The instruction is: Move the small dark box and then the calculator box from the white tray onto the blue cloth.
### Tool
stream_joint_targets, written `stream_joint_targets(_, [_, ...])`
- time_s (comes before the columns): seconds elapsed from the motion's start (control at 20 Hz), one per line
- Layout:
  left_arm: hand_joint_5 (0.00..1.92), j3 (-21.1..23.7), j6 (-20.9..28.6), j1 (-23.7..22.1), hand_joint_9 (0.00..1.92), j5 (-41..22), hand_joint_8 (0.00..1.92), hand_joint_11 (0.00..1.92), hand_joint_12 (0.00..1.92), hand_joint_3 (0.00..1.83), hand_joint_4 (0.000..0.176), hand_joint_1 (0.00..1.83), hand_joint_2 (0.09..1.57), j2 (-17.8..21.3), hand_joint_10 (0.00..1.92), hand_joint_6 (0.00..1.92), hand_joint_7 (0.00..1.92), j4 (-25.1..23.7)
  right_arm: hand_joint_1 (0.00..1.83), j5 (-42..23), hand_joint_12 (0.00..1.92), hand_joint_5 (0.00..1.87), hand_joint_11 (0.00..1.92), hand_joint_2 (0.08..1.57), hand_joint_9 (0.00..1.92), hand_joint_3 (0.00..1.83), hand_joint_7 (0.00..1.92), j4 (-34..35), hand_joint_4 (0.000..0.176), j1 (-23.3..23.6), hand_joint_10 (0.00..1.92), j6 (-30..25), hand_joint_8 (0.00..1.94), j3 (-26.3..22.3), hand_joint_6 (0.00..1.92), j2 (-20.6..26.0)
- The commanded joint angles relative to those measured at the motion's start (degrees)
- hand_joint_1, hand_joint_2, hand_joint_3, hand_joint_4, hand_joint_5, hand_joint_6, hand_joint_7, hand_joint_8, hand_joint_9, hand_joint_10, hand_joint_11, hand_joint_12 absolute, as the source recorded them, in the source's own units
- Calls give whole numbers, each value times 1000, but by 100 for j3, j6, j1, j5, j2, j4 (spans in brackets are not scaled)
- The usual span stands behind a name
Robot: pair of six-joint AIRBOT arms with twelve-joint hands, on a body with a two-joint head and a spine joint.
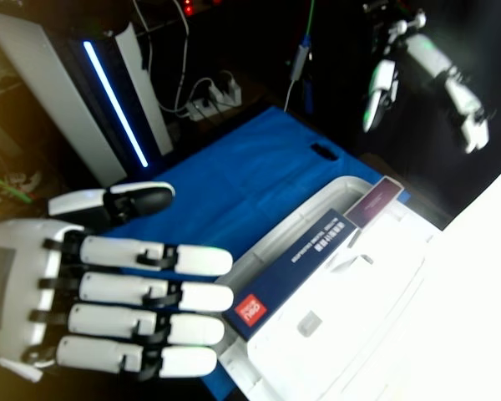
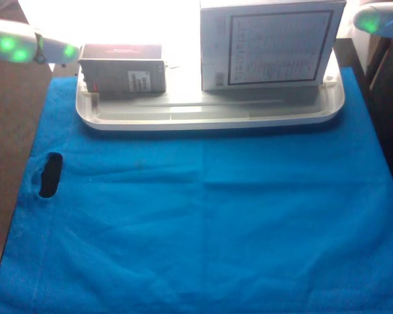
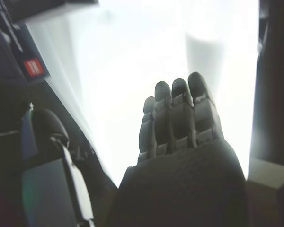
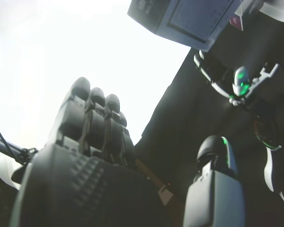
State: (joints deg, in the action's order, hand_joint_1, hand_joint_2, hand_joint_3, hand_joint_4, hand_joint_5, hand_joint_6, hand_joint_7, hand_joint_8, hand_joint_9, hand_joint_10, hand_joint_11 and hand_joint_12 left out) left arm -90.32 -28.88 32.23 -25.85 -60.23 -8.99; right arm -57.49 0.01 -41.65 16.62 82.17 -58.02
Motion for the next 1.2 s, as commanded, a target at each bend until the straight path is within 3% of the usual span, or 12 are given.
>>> stream_joint_targets(0.0, [245, -69, 33, -137, 240, -423, 1, 0, 422, 0, 10, 905, 893, -15, 2, 1, 296, 33, 550, -658, 168, 118, 136, 903, 207, 2, 281, 164, 0, 80, 2, -32, 2, 26, 4, 0])
stream_joint_targets(0.1, [259, -153, 198, -298, 241, -155, 4, 0, 361, 0, 18, 888, 858, -91, 1, 3, 314, -355, 541, -658, 165, 118, 143, 902, 204, 1, 274, 160, 0, 80, 0, -32, 0, 26, 3, -10])
stream_joint_targets(0.15, [241, -279, 432, -385, 196, 13, 1, 0, 71, 0, 40, 853, 823, -188, 20, 10, 314, -661, 544, -659, 160, 118, 141, 898, 202, 0, 268, 155, 0, 80, 0, -32, 0, 26, 2, -19])
stream_joint_targets(0.2, [256, -389, 609, -402, 226, 84, 1, 38, 42, 0, 25, 864, 801, -280, 15, 4, 336, -837, 546, -659, 119, 117, 161, 882, 204, 2, 261, 154, 0, 80, 0, -32, 2, 26, 0, -23])
stream_joint_targets(0.25, [262, -433, 627, -402, 240, 148, 2, 87, 57, 0, 19, 863, 795, -335, 15, 3, 343, -896, 548, -659, 105, 113, 158, 887, 197, 6, 253, 141, 0, 80, 0, -32, 0, 25, 0, -25])
stream_joint_targets(0.35, [265, -466, 627, -402, 304, 269, 0, 22, 506, 0, 18, 884, 788, -408, 1, 2, 362, -1018, 540, -659, 92, 98, 146, 907, 179, 12, 239, 139, 0, 80, 0, -32, 0, 26, 0, -43])
stream_joint_targets(0.4, [266, -487, 627, -402, 327, 305, 0, 8, 627, 0, 8, 896, 803, -446, 0, 0, 360, -1047, 544, -659, 90, 100, 145, 908, 174, 10, 233, 131, 0, 80, 0, -32, 0, 27, 1, -51])
stream_joint_targets(0.45, [262, -518, 627, -402, 327, 344, 0, 1, 667, 0, 14, 892, 800, -494, 0, 0, 357, -1077, 547, -658, 87, 100, 139, 911, 172, 10, 229, 105, 0, 80, 0, -32, 0, 29, 1, -55])
stream_joint_targets(0.55, [245, -574, 627, -401, 299, 397, 0, 0, 601, 4, 17, 866, 824, -577, 1, 0, 341, -1115, 549, -658, 74, 99, 113, 913, 128, 8, 211, 90, 0, 80, 0, -33, 0, 28, 1, -64])
stream_joint_targets(0.65, [256, -637, 627, -399, 304, 440, 3, 0, 556, 1, 39, 859, 820, -664, 3, 3, 353, -1128, 540, -658, 72, 103, 107, 920, 116, 8, 206, 87, 0, 80, 2, -40, 1, 27, 2, -77])
stream_joint_targets(0.8, [320, -700, 627, -396, 373, 516, 5, 106, 584, 0, 24, 858, 767, -764, 9, 6, 412, -1219, 516, -659, 59, 113, 77, 902, 89, 0, 190, 75, 0, 80, 0, -51, 0, 27, 5, -83])
stream_joint_targets(1.15, [403, -882, 630, -284, 456, 564, 9, 120, 672, 12, 45, 874, 807, -1034, 12, 10, 482, -1246, 527, -660, 83, 122, 127, 881, 98, 0, 213, 63, 0, 80, 5, -68, 6, 25, 3, -97])
